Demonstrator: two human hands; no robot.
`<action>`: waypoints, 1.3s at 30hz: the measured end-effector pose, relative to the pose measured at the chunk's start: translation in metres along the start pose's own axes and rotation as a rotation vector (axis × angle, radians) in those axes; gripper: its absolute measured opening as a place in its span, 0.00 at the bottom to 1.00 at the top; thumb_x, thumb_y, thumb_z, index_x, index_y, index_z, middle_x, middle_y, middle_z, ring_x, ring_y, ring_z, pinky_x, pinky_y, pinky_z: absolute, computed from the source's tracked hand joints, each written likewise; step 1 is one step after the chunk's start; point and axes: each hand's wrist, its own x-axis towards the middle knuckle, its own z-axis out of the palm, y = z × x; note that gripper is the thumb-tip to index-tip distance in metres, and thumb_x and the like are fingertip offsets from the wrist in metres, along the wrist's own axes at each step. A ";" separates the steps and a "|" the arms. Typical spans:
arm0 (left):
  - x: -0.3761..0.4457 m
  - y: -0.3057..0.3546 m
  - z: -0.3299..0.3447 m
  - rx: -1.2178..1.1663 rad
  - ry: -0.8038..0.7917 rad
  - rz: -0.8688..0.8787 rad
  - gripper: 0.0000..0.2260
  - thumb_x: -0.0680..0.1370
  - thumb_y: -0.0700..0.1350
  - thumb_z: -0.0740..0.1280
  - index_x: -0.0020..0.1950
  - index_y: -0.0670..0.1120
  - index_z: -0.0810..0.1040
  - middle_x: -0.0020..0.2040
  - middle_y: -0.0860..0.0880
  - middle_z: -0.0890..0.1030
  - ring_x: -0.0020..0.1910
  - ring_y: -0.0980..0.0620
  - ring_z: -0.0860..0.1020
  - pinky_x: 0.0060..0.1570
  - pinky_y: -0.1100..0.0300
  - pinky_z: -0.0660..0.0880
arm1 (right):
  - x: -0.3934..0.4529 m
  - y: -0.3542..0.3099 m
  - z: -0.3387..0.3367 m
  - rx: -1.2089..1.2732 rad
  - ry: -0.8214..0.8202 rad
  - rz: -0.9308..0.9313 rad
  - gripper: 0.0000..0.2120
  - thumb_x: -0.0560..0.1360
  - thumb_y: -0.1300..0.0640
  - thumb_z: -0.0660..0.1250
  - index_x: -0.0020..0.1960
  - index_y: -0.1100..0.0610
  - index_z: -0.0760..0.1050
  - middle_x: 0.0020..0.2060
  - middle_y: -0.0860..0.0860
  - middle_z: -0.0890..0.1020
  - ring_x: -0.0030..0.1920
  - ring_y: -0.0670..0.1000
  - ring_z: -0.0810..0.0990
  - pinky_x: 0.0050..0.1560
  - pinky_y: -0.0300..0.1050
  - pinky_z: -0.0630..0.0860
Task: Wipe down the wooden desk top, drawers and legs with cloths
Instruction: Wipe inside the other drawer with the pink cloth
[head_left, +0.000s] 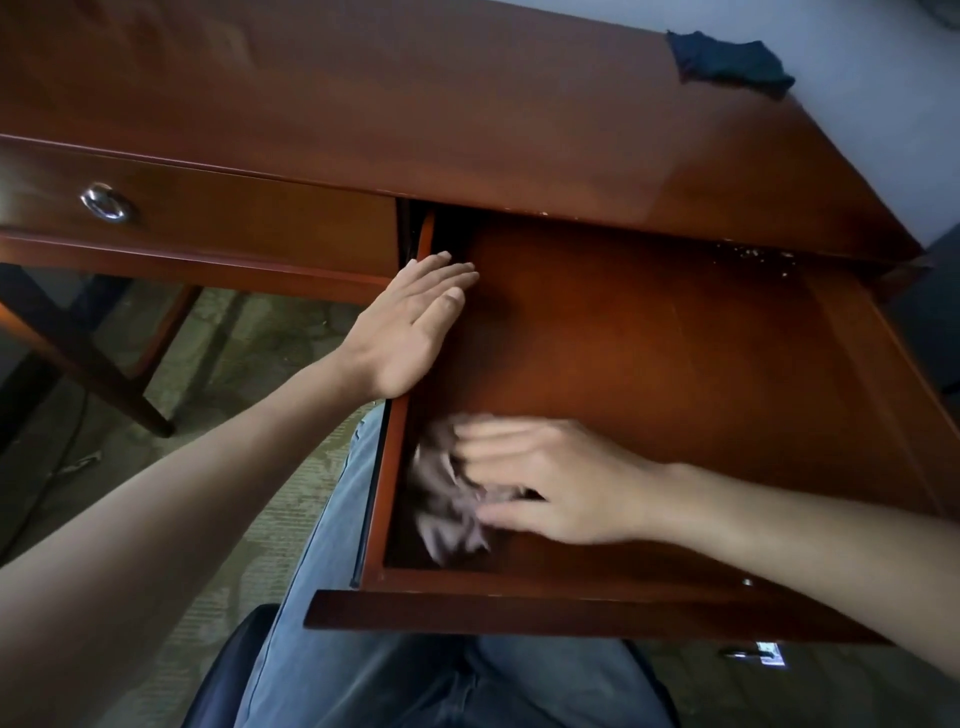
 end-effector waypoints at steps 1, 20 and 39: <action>0.000 0.000 0.000 0.002 0.005 0.004 0.30 0.83 0.57 0.44 0.80 0.47 0.67 0.81 0.54 0.64 0.82 0.58 0.52 0.73 0.74 0.38 | -0.010 0.001 -0.004 0.065 -0.013 0.010 0.14 0.78 0.51 0.72 0.57 0.60 0.84 0.63 0.53 0.83 0.71 0.51 0.74 0.75 0.43 0.66; 0.001 0.059 -0.025 -0.699 0.057 0.053 0.13 0.75 0.43 0.75 0.52 0.34 0.80 0.45 0.45 0.84 0.45 0.53 0.81 0.50 0.57 0.80 | 0.010 0.026 -0.116 0.789 0.635 0.458 0.07 0.77 0.67 0.71 0.55 0.61 0.80 0.44 0.57 0.86 0.43 0.53 0.84 0.43 0.46 0.82; -0.025 0.107 -0.008 0.661 -0.109 0.572 0.13 0.83 0.57 0.62 0.65 0.55 0.75 0.56 0.54 0.81 0.52 0.51 0.82 0.34 0.56 0.68 | -0.109 0.054 -0.156 -0.271 0.500 0.722 0.20 0.75 0.66 0.73 0.41 0.39 0.81 0.43 0.41 0.81 0.42 0.42 0.79 0.48 0.41 0.78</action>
